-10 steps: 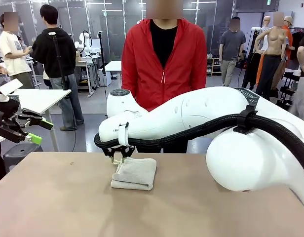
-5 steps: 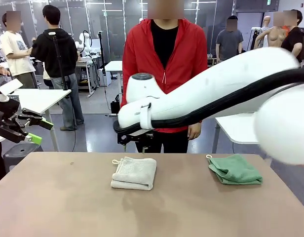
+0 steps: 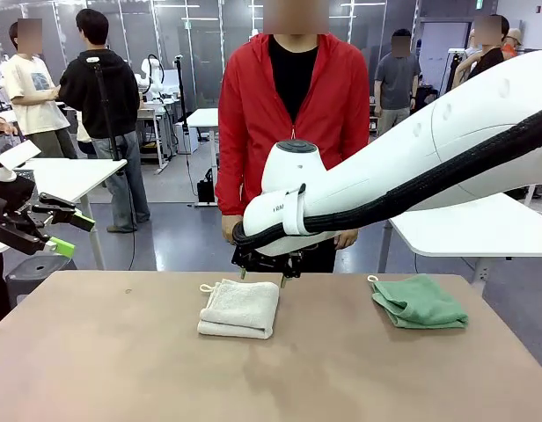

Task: Fold the towels and place them in the basket.
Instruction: When a person lays out a Towel with hook on the table, fold it in half twice.

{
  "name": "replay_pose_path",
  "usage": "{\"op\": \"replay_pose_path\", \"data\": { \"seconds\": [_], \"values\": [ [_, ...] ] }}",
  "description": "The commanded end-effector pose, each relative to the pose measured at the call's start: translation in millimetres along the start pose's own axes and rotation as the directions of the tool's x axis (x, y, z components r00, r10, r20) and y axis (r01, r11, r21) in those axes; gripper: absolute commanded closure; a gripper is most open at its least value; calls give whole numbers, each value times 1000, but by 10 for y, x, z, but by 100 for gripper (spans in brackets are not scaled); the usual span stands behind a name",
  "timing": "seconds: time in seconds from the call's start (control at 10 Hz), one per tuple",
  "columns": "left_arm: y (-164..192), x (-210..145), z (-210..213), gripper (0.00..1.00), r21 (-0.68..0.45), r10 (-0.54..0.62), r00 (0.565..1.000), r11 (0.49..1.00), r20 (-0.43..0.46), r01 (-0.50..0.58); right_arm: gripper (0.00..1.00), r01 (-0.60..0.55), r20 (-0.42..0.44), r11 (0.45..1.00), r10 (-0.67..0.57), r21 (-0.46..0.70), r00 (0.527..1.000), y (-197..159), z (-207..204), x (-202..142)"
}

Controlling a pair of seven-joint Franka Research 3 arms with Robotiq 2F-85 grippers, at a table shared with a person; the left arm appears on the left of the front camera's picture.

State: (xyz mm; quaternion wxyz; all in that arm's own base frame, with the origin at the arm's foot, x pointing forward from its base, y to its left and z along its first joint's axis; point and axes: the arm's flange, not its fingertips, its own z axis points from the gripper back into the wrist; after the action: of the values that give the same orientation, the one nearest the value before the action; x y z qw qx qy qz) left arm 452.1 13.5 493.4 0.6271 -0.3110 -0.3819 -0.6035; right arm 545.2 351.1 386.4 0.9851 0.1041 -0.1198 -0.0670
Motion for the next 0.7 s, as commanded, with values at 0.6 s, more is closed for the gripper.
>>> {"op": "replay_pose_path", "data": {
  "seconds": [0.6],
  "values": [
    [-1, 8, 8, 0, 1, -2, 1000, 1000, 4, 2, 0, 0, 0, 1000, 0, 0, 1000, 0, 0, 0]
  ]
}}
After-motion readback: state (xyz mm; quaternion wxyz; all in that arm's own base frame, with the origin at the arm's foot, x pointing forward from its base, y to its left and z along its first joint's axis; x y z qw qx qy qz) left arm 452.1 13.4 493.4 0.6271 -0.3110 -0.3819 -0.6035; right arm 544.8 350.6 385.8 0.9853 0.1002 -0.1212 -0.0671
